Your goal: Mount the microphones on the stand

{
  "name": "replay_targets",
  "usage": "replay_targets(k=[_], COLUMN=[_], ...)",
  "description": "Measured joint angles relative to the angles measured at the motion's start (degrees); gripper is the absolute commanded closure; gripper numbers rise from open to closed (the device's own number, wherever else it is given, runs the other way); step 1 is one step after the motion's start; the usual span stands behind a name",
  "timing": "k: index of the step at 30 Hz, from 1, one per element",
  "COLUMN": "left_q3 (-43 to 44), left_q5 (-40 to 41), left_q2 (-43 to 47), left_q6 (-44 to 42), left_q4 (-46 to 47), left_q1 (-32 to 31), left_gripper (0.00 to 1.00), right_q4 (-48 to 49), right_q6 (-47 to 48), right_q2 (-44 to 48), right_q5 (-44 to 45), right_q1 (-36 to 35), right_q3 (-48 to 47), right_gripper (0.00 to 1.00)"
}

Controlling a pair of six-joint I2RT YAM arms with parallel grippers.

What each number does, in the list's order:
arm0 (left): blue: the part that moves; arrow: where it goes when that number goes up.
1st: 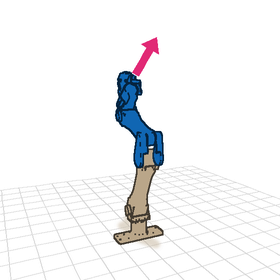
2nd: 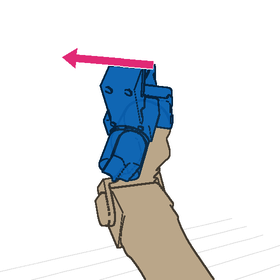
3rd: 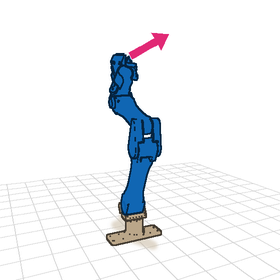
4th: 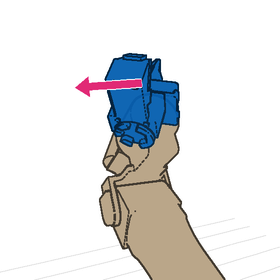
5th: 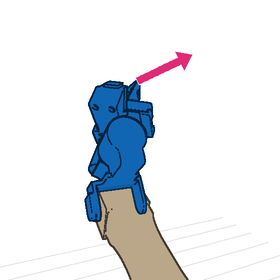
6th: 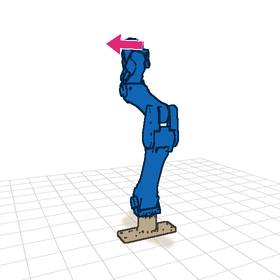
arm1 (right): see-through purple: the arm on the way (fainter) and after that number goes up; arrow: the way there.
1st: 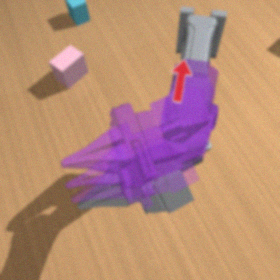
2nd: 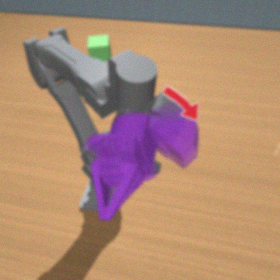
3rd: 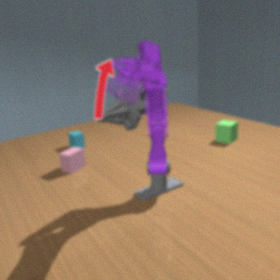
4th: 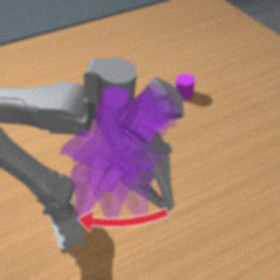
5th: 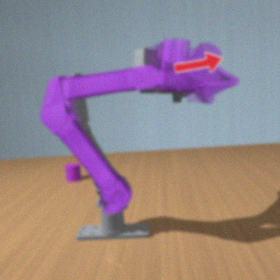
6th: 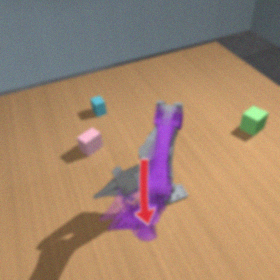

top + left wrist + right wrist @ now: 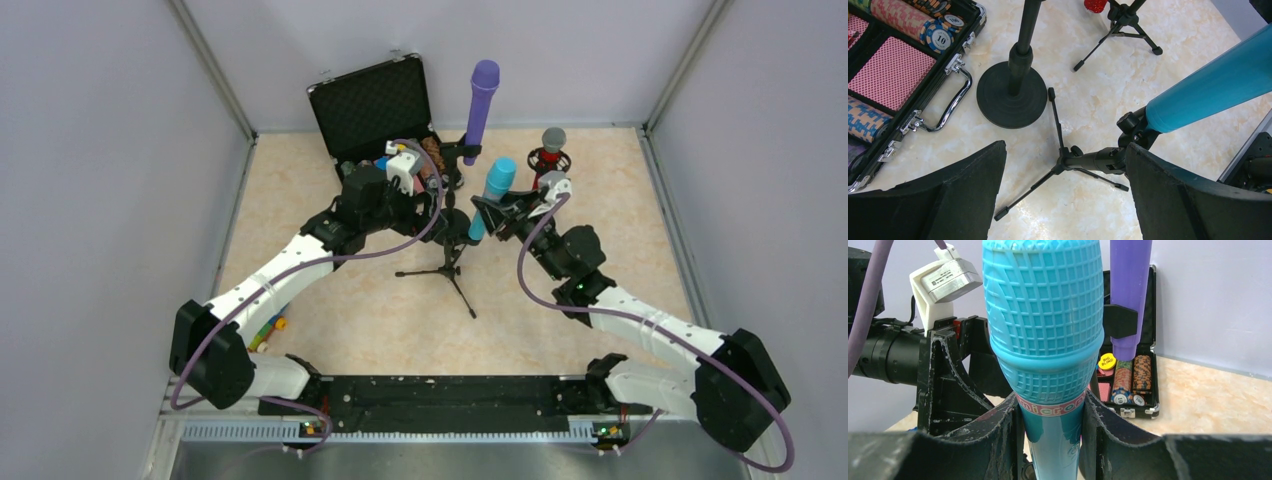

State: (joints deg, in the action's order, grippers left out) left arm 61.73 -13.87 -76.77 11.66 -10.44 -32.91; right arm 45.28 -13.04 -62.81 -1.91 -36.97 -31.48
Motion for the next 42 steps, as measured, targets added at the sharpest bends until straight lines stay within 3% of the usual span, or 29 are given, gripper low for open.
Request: replay_targets(k=[18, 42], left_q3=[0.00, 0.00], left_q5=[-0.22, -1.09], left_q2=[0.00, 0.04], left_q6=[-0.02, -1.11], left_q4=[-0.02, 0.04], left_q1=[0.00, 0.00], left_gripper=[0.07, 0.07], right_q4=[7.50, 14.14], right_q6=[0.42, 1.46], right_q2=[-4.90, -4.20], right_q5=[0.72, 5.33], right_q1=[-0.46, -2.75], right_q3=[0.33, 4.90], right_gripper=[1.00, 1.00])
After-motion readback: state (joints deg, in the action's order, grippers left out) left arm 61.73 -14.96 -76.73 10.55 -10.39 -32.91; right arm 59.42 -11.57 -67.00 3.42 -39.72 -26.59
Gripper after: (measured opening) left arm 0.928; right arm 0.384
